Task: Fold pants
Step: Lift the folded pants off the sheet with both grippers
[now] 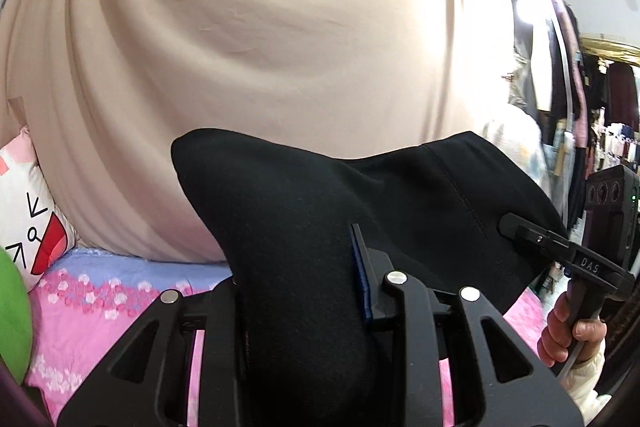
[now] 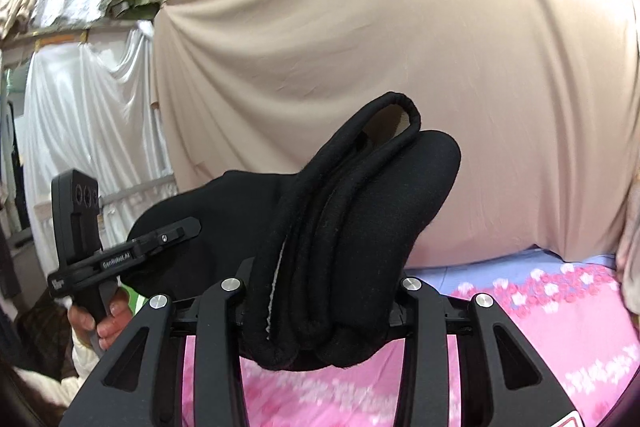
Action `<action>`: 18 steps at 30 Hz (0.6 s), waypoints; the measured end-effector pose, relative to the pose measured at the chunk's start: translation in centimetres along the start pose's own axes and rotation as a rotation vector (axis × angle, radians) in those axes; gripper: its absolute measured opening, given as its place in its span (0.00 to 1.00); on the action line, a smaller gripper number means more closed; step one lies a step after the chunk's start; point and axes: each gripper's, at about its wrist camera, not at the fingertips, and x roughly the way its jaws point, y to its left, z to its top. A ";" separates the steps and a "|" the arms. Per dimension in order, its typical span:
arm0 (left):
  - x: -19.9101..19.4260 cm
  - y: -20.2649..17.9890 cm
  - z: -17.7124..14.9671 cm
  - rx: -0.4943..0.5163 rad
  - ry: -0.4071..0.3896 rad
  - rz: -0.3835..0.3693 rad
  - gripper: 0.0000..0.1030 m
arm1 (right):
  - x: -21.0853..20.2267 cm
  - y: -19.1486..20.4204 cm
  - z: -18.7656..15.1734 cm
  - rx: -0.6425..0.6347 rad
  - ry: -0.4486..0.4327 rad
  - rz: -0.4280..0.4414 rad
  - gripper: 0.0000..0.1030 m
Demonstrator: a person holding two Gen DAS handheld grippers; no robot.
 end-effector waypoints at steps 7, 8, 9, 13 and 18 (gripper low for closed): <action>10.2 3.8 0.0 -0.009 0.057 0.046 0.27 | 8.9 -6.6 -0.3 0.081 0.016 -0.011 0.35; 11.4 4.1 -0.2 -0.010 0.068 0.052 0.27 | 10.1 -7.5 -0.7 0.090 0.023 -0.015 0.35; 13.1 4.6 -0.5 -0.016 0.085 0.062 0.27 | 11.6 -8.3 -1.1 0.094 0.031 -0.025 0.35; 19.0 6.2 -2.0 -0.016 0.133 0.086 0.27 | 16.2 -11.4 -2.9 0.135 0.070 -0.051 0.35; 25.0 7.9 -4.3 -0.032 0.207 0.079 0.27 | 20.5 -15.3 -5.2 0.195 0.122 -0.075 0.35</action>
